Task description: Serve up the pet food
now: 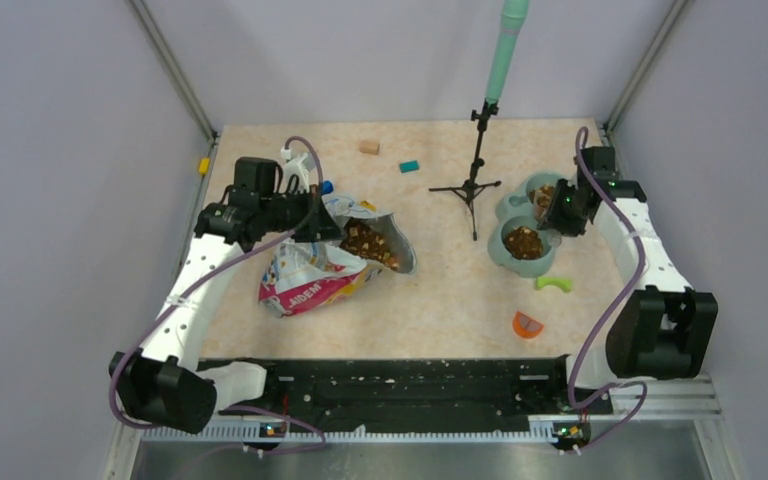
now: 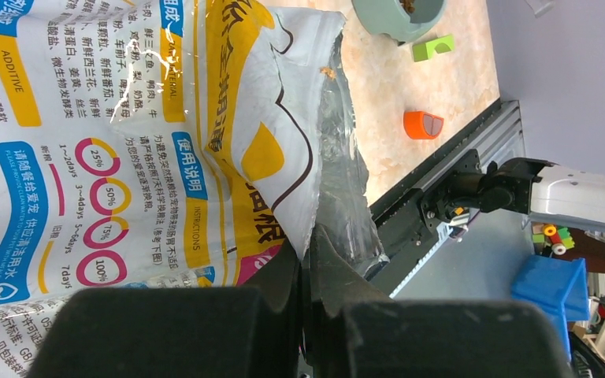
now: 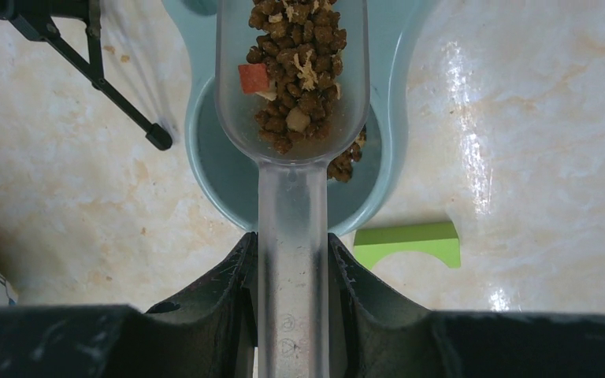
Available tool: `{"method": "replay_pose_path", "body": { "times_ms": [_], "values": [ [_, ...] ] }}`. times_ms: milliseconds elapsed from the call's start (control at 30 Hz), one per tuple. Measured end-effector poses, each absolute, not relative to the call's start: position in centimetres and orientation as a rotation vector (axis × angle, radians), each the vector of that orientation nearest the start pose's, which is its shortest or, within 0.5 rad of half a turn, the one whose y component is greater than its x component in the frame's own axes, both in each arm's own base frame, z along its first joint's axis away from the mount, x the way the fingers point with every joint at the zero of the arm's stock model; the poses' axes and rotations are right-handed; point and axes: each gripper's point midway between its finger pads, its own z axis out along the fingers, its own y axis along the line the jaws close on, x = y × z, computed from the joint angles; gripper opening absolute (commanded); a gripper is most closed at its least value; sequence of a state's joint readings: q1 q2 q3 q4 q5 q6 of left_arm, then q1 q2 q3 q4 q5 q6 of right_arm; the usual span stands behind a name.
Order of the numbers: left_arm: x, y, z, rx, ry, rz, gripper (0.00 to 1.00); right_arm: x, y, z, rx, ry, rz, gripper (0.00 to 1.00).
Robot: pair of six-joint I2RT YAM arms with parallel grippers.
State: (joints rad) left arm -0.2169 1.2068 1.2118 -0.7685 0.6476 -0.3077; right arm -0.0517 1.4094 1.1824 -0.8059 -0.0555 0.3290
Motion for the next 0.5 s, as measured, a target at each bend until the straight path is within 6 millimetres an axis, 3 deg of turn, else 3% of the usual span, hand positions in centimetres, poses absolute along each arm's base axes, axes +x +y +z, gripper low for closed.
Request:
{"method": "replay_pose_path", "body": {
  "times_ms": [300, 500],
  "values": [
    [25.8, -17.2, 25.1, 0.236, 2.331, -0.982, 0.0, 35.6, -0.3, 14.8, 0.569, 2.566, 0.205, 0.0],
    [25.6, -16.9, 25.1, 0.242, 2.316, -0.954, 0.0, 36.0, -0.4, 13.7, 0.673, 2.61, 0.315, 0.0]
  ]
}}
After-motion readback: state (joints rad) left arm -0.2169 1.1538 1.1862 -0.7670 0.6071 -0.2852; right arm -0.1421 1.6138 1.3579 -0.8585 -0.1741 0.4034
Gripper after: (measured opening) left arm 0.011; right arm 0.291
